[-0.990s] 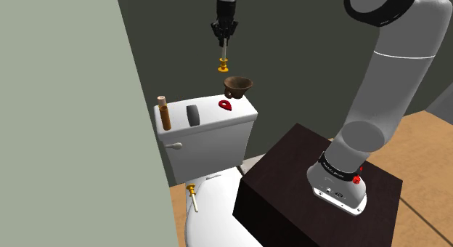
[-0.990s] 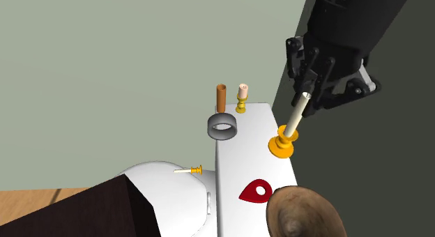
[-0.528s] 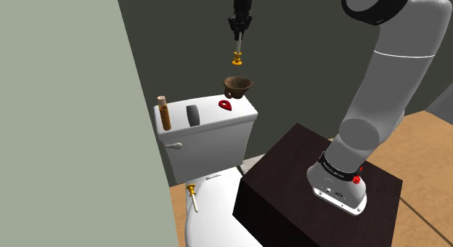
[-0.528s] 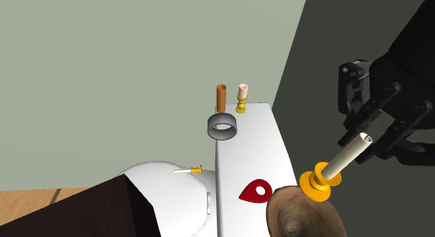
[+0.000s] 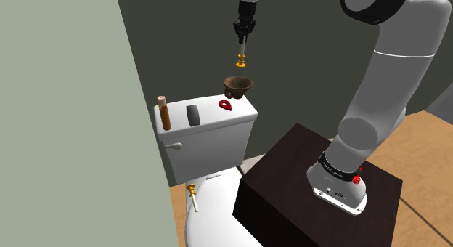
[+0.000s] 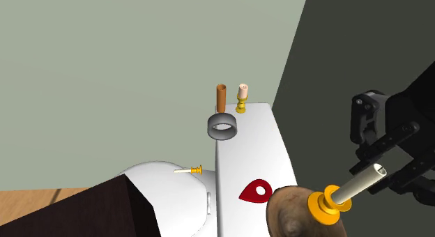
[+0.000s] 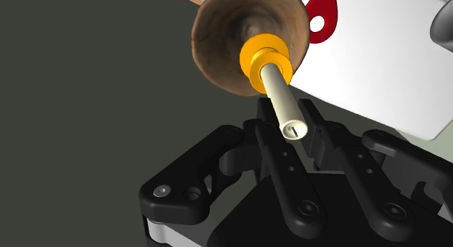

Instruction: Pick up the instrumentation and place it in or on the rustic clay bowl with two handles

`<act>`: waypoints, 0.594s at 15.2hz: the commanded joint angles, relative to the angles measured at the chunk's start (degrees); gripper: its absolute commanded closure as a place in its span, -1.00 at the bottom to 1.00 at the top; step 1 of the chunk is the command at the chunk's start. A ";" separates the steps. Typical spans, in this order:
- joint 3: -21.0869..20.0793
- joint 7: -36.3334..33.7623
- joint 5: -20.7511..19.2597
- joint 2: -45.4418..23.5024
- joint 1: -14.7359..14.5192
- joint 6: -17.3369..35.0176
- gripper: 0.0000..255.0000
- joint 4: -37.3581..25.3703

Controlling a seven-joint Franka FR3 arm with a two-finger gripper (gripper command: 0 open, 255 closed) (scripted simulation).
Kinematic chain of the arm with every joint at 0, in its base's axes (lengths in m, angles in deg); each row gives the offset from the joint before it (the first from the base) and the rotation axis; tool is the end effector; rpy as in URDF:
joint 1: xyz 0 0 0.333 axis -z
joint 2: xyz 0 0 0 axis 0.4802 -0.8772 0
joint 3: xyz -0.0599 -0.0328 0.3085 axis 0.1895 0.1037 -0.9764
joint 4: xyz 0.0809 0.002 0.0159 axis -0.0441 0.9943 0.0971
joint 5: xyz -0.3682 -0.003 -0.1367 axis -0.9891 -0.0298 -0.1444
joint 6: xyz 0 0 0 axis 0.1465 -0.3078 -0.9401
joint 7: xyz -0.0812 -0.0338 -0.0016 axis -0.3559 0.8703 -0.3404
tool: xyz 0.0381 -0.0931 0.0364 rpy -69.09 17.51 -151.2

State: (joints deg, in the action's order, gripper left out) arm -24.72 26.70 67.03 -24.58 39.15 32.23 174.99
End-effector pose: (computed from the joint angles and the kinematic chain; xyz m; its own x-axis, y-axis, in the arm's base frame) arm 0.6137 -0.1321 0.5332 0.9982 -0.0595 0.0057 -0.0594 -0.9982 -0.0064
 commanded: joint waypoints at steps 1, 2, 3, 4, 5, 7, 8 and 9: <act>0.07 0.18 0.01 0.12 0.10 1.71 1.00 1.94; 0.06 0.18 0.01 0.12 0.10 2.49 1.00 2.71; 0.06 0.19 0.02 0.10 0.09 3.25 1.00 3.46; 0.06 0.20 0.02 0.08 0.09 4.01 1.00 4.19; 0.06 0.20 0.02 0.04 0.09 4.77 1.00 4.90; 0.05 0.22 0.03 -0.08 0.09 6.26 1.00 6.28; 0.05 0.23 0.04 -0.16 0.08 7.01 1.00 6.95; 0.05 0.23 0.04 -0.24 0.08 7.75 1.00 7.62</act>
State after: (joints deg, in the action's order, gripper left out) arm -24.67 26.93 67.06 -24.56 39.24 39.38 182.26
